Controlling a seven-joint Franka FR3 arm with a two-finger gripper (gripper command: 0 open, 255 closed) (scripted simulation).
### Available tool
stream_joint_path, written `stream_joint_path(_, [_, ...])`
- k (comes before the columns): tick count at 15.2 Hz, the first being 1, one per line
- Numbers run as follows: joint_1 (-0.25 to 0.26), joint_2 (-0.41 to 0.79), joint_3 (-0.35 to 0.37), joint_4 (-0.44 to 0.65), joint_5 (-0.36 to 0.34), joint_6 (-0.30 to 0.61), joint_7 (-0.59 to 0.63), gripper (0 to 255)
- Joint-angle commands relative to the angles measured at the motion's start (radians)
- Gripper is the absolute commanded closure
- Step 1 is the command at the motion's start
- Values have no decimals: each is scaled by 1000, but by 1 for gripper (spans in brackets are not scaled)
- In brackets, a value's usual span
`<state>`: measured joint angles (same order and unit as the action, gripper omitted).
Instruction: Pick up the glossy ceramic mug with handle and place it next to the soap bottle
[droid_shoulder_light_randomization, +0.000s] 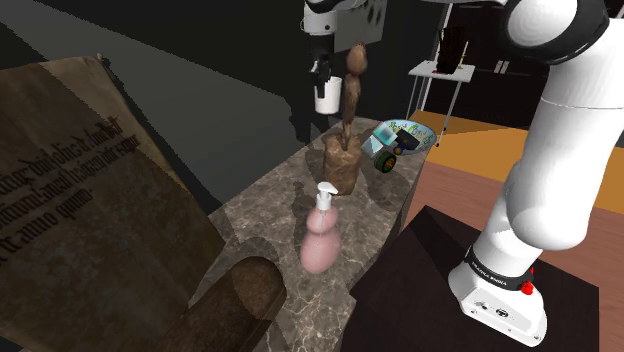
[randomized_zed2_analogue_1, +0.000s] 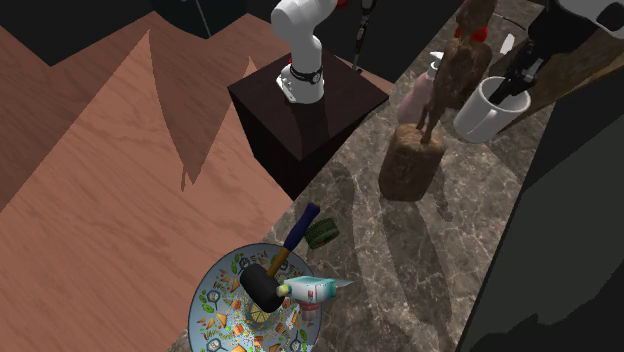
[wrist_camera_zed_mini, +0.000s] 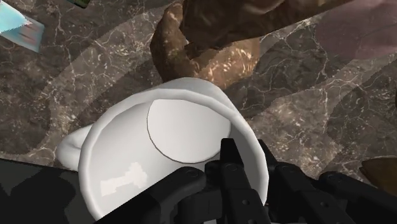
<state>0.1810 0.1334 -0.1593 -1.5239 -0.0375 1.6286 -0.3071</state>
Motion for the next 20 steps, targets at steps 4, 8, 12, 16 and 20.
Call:
stream_joint_path(4, [66,24,49,41,-1,-22,116,255])
stream_joint_path(8, [116,67,84,101,0,-43,201,255])
stream_joint_path(12, [167,128,117,187,0,-72,283,255])
stream_joint_path(16, [212,193,141,268,-3,-92,351,255])
stream_joint_path(20, [212,178,141,192,-3,-30,353,255])
